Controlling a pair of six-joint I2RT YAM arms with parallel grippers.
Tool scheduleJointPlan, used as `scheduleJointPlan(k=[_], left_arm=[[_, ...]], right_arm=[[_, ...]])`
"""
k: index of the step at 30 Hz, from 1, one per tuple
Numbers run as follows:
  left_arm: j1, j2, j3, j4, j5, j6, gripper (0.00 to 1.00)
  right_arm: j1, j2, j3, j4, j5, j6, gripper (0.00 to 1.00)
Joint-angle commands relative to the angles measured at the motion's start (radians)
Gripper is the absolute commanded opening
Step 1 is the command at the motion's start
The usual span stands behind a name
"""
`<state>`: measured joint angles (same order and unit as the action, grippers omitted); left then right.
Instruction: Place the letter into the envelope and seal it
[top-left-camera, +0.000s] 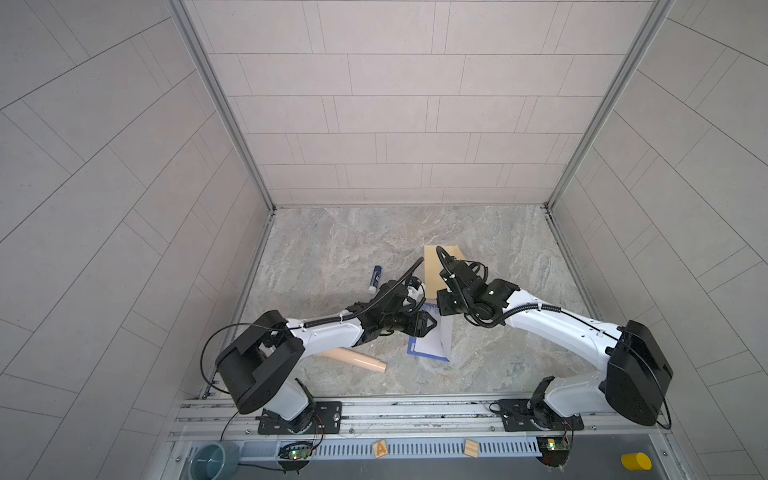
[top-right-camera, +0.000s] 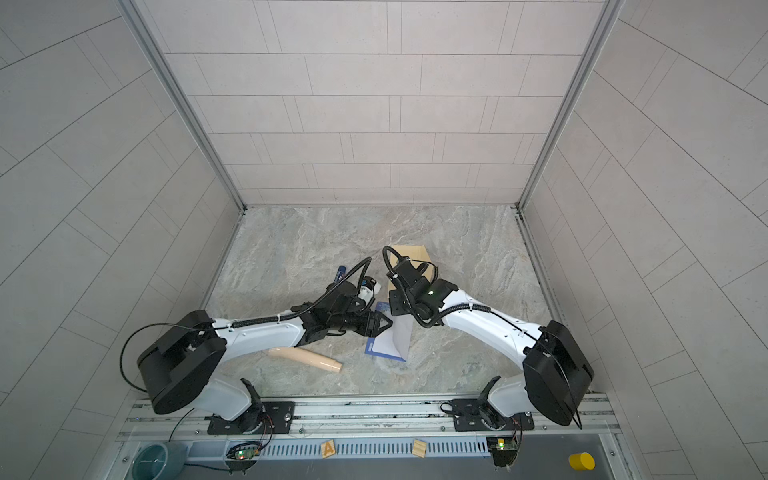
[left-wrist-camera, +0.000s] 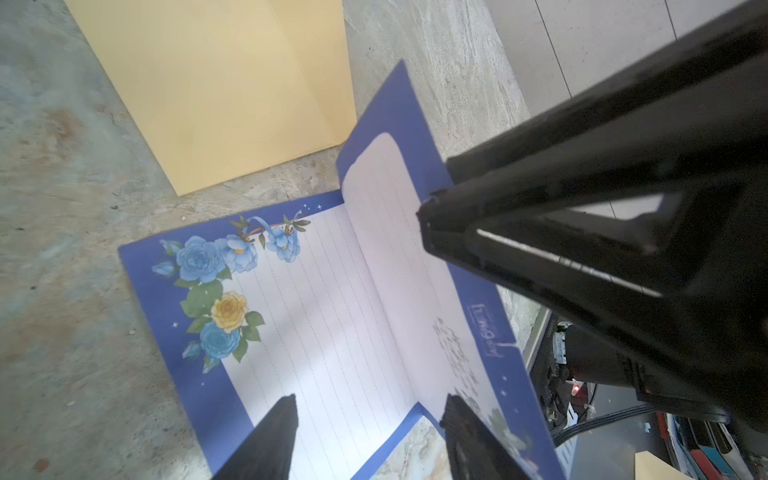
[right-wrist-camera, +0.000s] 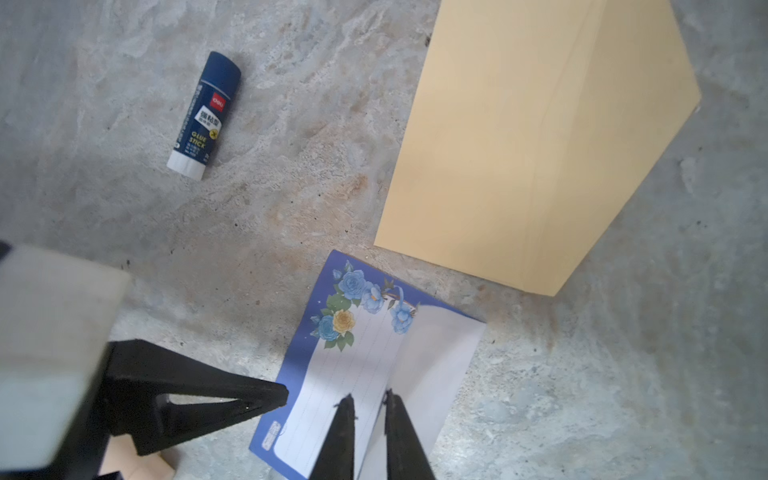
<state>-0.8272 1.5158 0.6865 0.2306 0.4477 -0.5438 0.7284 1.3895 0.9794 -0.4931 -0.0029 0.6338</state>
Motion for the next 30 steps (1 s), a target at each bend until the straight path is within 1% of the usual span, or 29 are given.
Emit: scheduleJointPlan(k=[1,2,8,11,13,15,18,22,24,30], left_arm=[[-0.004,0.000,0.033,0.003,-0.004,0.002,0.62],[-0.004,-0.003,0.033,-0.002,-0.005,0.004,0.62],[-0.004,-0.067,0.055,-0.087,-0.047,0.068,0.62],[-0.004,-0.129,0.063,-0.136,-0.082,0.112,0.62],[-0.003,-0.175,0.065,-0.157,-0.108,0.139,0.63],[-0.003,-0.227,0.063,-0.169,-0.139,0.173,0.63],[-0.003,-0.305,0.038,-0.134,-0.193,0.220,0.65],[-0.002,-0.393,0.020,-0.109,-0.251,0.296,0.68],[-0.001,-0.414,0.013,-0.091,-0.270,0.324,0.71],[-0.001,-0.411,-0.004,-0.018,-0.230,0.420,0.75]], right_arm=[[0.006,-0.007,0.010,-0.042,-0.004,0.001,0.03],[0.005,-0.014,0.008,-0.041,-0.010,-0.001,0.00],[0.000,-0.098,0.013,-0.031,-0.067,-0.067,0.00],[0.001,-0.170,0.013,-0.006,-0.126,-0.188,0.00],[-0.001,-0.226,0.011,0.002,-0.128,-0.241,0.00],[-0.001,-0.283,0.015,-0.001,-0.125,-0.321,0.00],[-0.011,-0.334,0.040,-0.021,-0.121,-0.425,0.00],[-0.023,-0.347,0.090,-0.068,-0.129,-0.540,0.00],[-0.028,-0.345,0.113,-0.087,-0.135,-0.582,0.00],[-0.034,-0.320,0.201,-0.161,-0.200,-0.733,0.00]])
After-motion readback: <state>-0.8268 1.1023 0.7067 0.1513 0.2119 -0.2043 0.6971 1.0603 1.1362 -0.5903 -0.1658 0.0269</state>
